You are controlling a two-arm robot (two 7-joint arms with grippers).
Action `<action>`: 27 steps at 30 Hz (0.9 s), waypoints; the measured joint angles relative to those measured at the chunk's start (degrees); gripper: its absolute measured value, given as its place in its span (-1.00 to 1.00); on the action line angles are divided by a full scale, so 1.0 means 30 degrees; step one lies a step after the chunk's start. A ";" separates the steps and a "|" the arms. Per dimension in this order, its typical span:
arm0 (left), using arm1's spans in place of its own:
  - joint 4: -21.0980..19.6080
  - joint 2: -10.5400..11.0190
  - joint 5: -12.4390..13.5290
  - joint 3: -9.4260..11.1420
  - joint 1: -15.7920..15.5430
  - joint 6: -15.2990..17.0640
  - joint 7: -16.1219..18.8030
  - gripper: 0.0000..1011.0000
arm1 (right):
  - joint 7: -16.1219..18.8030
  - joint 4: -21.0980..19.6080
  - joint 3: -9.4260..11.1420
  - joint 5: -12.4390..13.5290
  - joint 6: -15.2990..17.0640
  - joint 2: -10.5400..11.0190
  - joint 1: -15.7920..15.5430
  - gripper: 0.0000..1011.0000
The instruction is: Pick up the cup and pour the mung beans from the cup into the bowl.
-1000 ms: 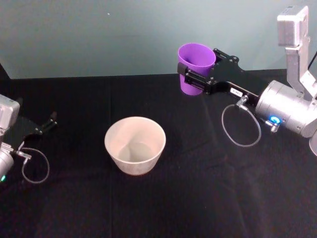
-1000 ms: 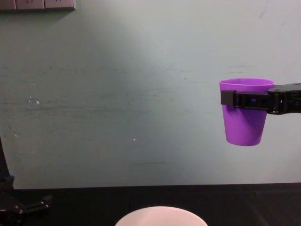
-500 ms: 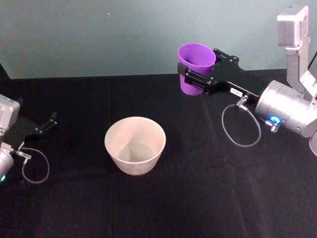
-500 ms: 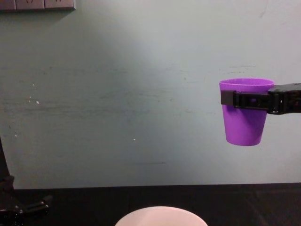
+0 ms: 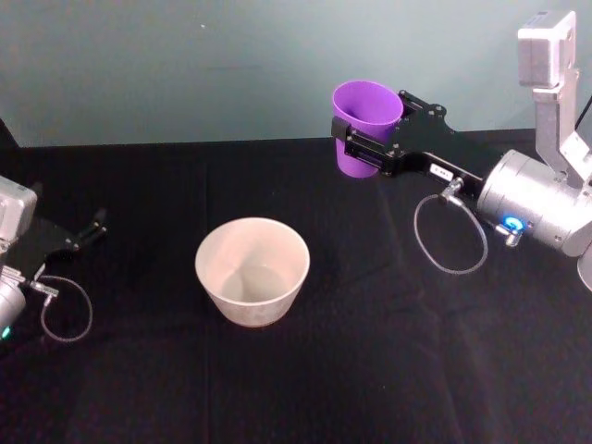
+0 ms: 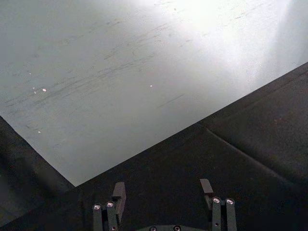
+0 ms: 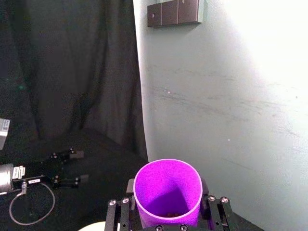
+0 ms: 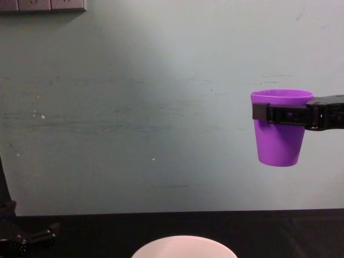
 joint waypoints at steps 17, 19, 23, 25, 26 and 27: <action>0.0001 0.0000 0.0001 0.0000 0.0000 -0.0001 -0.0001 0.98 | 0.0000 0.0001 -0.0001 0.0001 0.0000 0.0000 0.0000 0.45; 0.0000 -0.0001 0.0001 0.0001 0.0000 0.0000 0.0000 0.98 | -0.0001 0.0000 -0.0001 0.0001 0.0000 0.0000 0.0000 0.45; 0.0000 0.0000 0.0001 0.0000 0.0000 -0.0001 0.0000 0.98 | 0.0000 0.0002 -0.0001 0.0000 0.0000 0.0000 0.0001 0.45; 0.0000 0.0000 0.0001 0.0001 0.0000 -0.0001 0.0000 0.98 | 0.0000 0.0001 -0.0001 0.0000 0.0000 0.0000 0.0000 0.45; -0.0001 0.0000 0.0001 0.0001 0.0000 0.0000 0.0000 0.98 | 0.0000 0.0001 -0.0001 0.0000 0.0000 0.0000 0.0000 0.45; 0.0000 0.0000 0.0001 0.0001 -0.0001 -0.0001 0.0001 0.98 | 0.0000 0.0001 -0.0001 0.0000 0.0000 0.0000 0.0000 0.45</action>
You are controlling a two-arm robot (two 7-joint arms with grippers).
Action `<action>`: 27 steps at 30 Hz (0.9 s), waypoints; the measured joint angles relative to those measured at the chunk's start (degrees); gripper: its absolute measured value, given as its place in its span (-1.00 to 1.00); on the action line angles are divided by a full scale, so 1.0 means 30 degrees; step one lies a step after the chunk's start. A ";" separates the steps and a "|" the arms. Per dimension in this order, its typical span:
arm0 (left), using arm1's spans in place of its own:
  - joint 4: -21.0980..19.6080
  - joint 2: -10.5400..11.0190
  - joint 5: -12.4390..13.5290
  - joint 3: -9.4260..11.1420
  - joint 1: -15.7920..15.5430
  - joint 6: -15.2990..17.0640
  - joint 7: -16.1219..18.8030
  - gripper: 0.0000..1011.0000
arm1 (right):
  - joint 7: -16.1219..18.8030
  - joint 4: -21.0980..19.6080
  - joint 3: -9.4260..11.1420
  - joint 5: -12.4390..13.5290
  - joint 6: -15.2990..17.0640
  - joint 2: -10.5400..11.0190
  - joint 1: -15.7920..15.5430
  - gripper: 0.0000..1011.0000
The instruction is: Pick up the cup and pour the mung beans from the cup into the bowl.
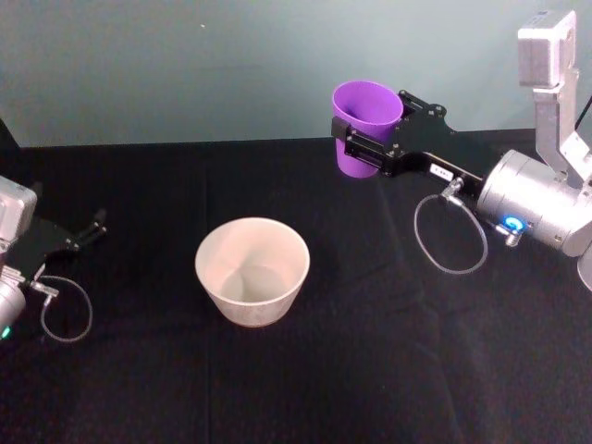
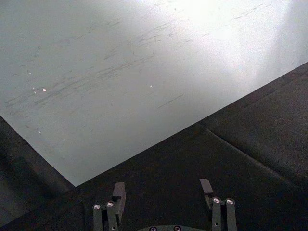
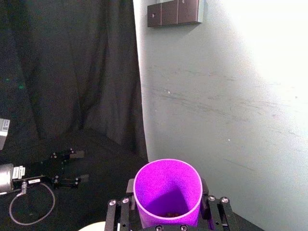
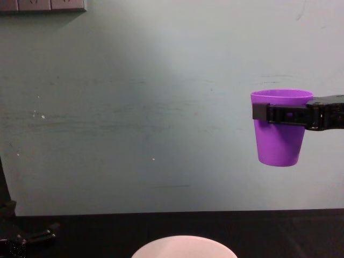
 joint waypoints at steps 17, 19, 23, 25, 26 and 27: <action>0.0000 0.0000 -0.0001 0.0000 0.0001 0.0000 -0.0001 0.98 | 0.0000 0.0000 0.0000 0.0000 0.0000 0.0000 0.0000 0.45; 0.0000 0.0000 -0.0001 -0.0001 0.0001 0.0000 -0.0001 0.98 | 0.0000 0.0000 0.0000 0.0001 0.0000 -0.0001 0.0000 0.45; 0.0000 0.0000 -0.0001 -0.0001 0.0001 0.0000 -0.0001 0.98 | 0.0000 0.0000 0.0000 0.0000 0.0001 -0.0001 0.0000 0.45; -0.0001 0.0000 0.0000 0.0000 0.0001 0.0001 -0.0001 0.98 | 0.0000 0.0000 0.0000 0.0000 0.0000 -0.0001 0.0000 0.45; 0.0000 0.0000 0.0000 0.0000 0.0000 0.0000 -0.0001 0.98 | 0.0000 0.0000 0.0000 0.0000 0.0000 0.0000 0.0000 0.45; 0.0000 0.0000 0.0000 0.0000 0.0001 0.0000 -0.0001 0.98 | 0.0000 0.0000 0.0000 0.0000 0.0000 -0.0001 0.0000 0.45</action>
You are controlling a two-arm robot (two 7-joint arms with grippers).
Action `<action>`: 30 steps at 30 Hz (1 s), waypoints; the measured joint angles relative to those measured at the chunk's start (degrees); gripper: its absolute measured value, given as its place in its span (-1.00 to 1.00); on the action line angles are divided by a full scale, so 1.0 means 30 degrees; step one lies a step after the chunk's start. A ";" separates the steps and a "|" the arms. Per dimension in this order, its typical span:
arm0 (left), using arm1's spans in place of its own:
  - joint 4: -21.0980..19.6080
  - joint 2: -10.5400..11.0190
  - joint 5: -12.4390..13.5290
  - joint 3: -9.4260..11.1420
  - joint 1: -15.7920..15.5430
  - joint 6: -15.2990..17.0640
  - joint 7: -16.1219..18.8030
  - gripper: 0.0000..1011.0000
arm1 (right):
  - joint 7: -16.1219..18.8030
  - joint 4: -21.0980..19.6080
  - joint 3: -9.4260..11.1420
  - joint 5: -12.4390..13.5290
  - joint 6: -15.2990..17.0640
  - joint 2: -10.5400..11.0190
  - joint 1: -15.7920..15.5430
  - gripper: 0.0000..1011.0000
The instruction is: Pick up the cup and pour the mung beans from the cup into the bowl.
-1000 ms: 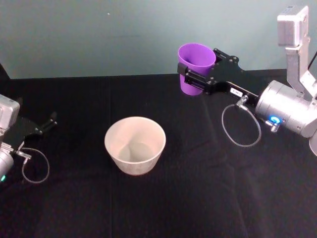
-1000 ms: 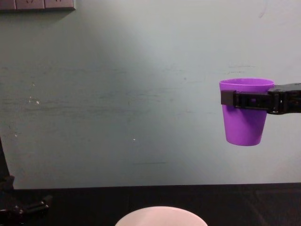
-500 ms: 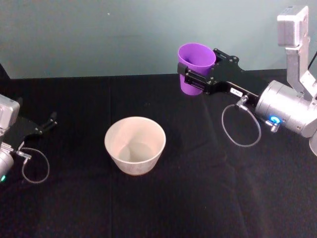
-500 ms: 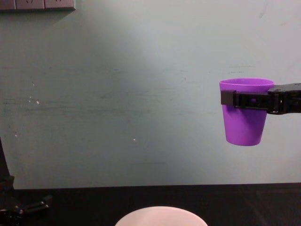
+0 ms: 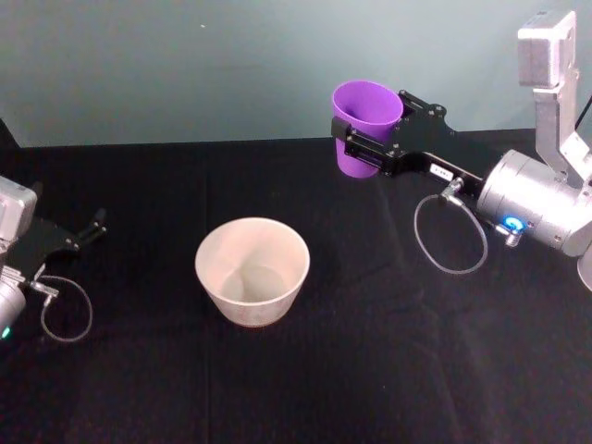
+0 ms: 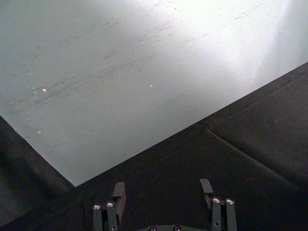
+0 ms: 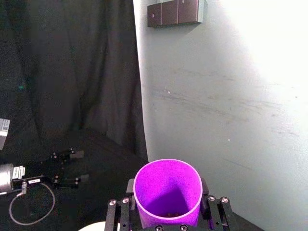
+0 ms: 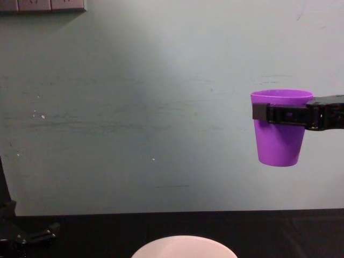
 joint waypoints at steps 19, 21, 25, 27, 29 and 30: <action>0.0000 0.0000 -0.0001 0.0000 -0.0001 0.0000 0.0000 0.98 | -0.0001 0.0000 0.0000 0.0000 0.0000 0.0000 -0.0001 0.45; 0.0000 0.0000 0.0000 0.0000 0.0000 0.0001 0.0000 0.98 | 0.0000 0.0000 0.0000 0.0000 0.0000 0.0001 0.0000 0.45; 0.0000 0.0000 0.0001 -0.0001 -0.0001 0.0001 0.0000 0.98 | 0.0084 0.0001 -0.0068 0.0107 -0.0035 0.0059 0.0090 0.45; 0.0000 -0.0001 0.0000 0.0000 -0.0001 0.0001 0.0000 0.98 | 0.0142 0.0019 -0.0152 0.0221 -0.0049 0.0101 0.0217 0.45; 0.0000 0.0000 -0.0001 0.0000 0.0000 0.0001 0.0000 0.98 | 0.0157 0.0098 -0.0360 0.0276 -0.0043 0.0131 0.0427 0.45; 0.0000 0.0000 0.0000 0.0000 -0.0001 0.0000 0.0000 0.98 | 0.0157 0.0141 -0.0452 0.0276 -0.0043 0.0131 0.0514 0.45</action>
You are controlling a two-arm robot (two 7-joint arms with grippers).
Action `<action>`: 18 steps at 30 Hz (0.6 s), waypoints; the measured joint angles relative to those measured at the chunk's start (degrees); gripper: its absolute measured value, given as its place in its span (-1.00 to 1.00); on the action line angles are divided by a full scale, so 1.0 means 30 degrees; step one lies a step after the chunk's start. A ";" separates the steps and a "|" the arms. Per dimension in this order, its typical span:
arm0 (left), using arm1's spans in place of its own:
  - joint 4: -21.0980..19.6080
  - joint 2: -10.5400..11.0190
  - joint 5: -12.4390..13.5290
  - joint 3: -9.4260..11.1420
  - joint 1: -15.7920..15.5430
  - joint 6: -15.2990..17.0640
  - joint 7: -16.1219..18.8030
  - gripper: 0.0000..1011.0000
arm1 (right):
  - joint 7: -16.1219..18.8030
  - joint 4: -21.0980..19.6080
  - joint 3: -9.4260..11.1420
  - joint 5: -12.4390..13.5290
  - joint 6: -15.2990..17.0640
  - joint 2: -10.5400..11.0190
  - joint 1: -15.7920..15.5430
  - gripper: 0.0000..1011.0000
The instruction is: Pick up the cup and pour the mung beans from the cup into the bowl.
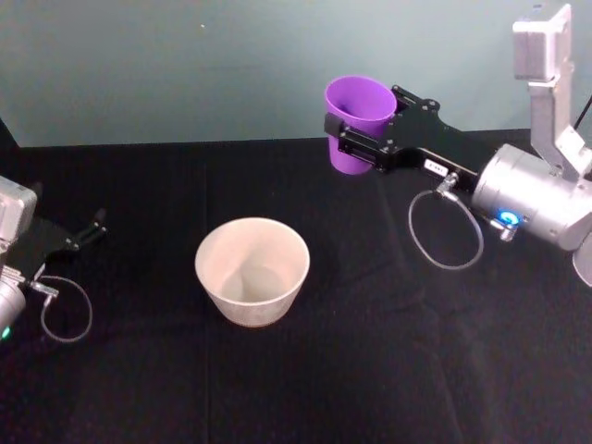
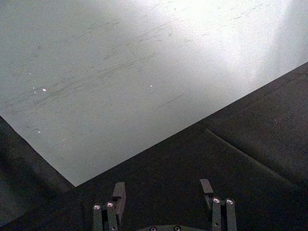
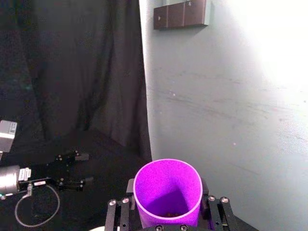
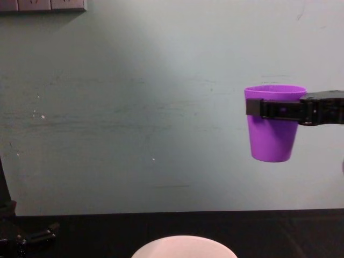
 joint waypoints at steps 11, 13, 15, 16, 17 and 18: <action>0.0000 0.0000 0.0000 0.0000 0.0001 0.0001 0.0000 0.98 | 0.0052 0.1796 -0.1867 -0.1018 -0.0542 -0.0367 0.1696 0.45; 0.0000 0.0000 0.0000 0.0000 0.0001 0.0001 0.0000 0.98 | 0.0044 0.2234 -0.2189 -0.1432 -0.0728 -0.0496 0.2026 0.45; 0.0000 0.0000 -0.0001 0.0000 0.0001 0.0000 0.0000 0.98 | -0.0045 0.2639 -0.2455 -0.1857 -0.0931 -0.0629 0.2258 0.45; 0.0000 0.0000 0.0000 0.0000 0.0001 0.0000 -0.0001 0.98 | -0.0067 0.2724 -0.2532 -0.1986 -0.0991 -0.0661 0.2302 0.45; 0.0000 0.0000 0.0000 0.0001 0.0001 0.0001 0.0000 0.98 | -0.0174 0.2876 -0.2711 -0.2400 -0.1133 -0.0699 0.2379 0.45; 0.0000 0.0000 0.0000 -0.0001 0.0001 0.0000 0.0000 0.98 | -0.0174 0.2876 -0.2711 -0.2400 -0.1133 -0.0699 0.2379 0.45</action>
